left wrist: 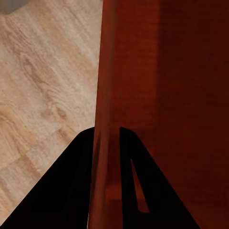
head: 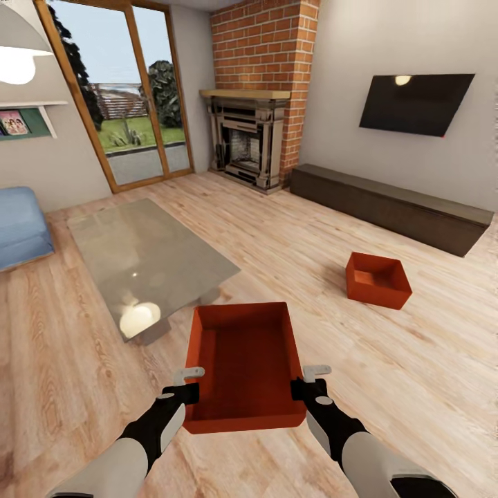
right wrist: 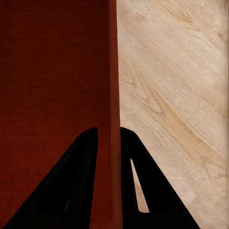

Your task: Move the two storage containers from the living room to the garage. In the garage, place one container on the floor and stack the other container on top of it (either order is fine).

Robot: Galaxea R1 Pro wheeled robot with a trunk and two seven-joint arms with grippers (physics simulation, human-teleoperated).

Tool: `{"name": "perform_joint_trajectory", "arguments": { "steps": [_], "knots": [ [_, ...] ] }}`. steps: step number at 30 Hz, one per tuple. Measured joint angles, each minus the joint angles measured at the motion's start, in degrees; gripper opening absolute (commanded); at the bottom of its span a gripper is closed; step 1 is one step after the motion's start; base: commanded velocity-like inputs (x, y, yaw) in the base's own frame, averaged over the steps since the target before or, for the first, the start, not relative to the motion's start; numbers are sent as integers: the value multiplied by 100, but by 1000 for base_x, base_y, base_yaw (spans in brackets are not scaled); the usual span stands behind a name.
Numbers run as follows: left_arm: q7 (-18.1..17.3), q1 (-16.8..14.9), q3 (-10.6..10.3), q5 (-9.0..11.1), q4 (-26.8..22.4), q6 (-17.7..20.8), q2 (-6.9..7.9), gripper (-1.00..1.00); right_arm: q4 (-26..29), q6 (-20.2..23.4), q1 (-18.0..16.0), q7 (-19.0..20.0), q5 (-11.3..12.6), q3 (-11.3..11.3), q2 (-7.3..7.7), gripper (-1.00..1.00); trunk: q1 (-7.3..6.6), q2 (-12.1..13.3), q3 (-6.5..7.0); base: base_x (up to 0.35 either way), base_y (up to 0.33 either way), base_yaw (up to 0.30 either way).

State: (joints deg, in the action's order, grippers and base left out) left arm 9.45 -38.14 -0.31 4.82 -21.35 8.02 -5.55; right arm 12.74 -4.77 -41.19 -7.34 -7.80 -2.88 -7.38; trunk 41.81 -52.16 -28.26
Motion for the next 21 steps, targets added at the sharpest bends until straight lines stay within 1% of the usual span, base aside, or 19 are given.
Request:
{"name": "perform_joint_trajectory", "arguments": {
  "steps": [8, 15, 21],
  "knots": [
    [1, 0, -1, 2, -2, 1, 1, -100, 1, 0, 0, 2, 4, 3, 0, -100, 0, 0, 69, 0, 0, -112],
    [0, 1, -2, -5, -7, 1, 0, -100, -5, -15, 0, 0, 11, 3, 0, -100, 0, 0, 85, 0, 0, -17],
    [0, 1, -1, -4, -6, 1, 0, -100, -3, -10, 0, 0, 10, 4, 0, -100, 0, 0, 125, 0, 0, -2]
  ]
}}
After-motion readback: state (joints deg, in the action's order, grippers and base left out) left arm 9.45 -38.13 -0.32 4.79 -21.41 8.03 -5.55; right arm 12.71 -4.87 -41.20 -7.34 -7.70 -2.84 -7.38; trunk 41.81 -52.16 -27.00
